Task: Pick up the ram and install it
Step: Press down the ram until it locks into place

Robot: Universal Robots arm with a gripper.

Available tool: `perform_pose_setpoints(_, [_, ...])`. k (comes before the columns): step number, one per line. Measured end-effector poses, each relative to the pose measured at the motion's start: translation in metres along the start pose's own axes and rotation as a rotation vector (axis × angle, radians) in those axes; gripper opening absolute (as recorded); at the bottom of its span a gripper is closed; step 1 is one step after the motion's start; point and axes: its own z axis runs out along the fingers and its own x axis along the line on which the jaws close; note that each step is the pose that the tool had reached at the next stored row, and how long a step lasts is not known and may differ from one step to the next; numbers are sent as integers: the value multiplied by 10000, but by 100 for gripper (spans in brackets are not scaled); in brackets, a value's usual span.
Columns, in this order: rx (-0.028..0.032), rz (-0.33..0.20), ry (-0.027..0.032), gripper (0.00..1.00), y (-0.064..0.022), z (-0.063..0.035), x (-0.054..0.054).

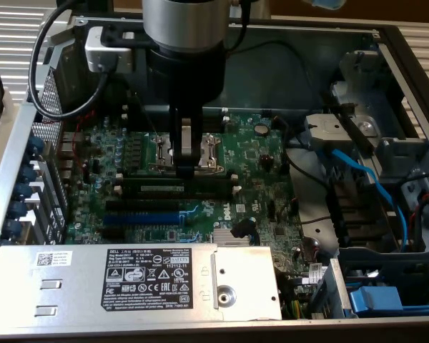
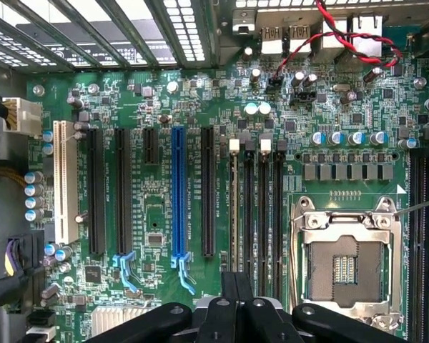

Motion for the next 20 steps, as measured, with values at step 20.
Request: perform_pose_setpoints(20, [0, 0, 10, 10, 11, 24, -25])
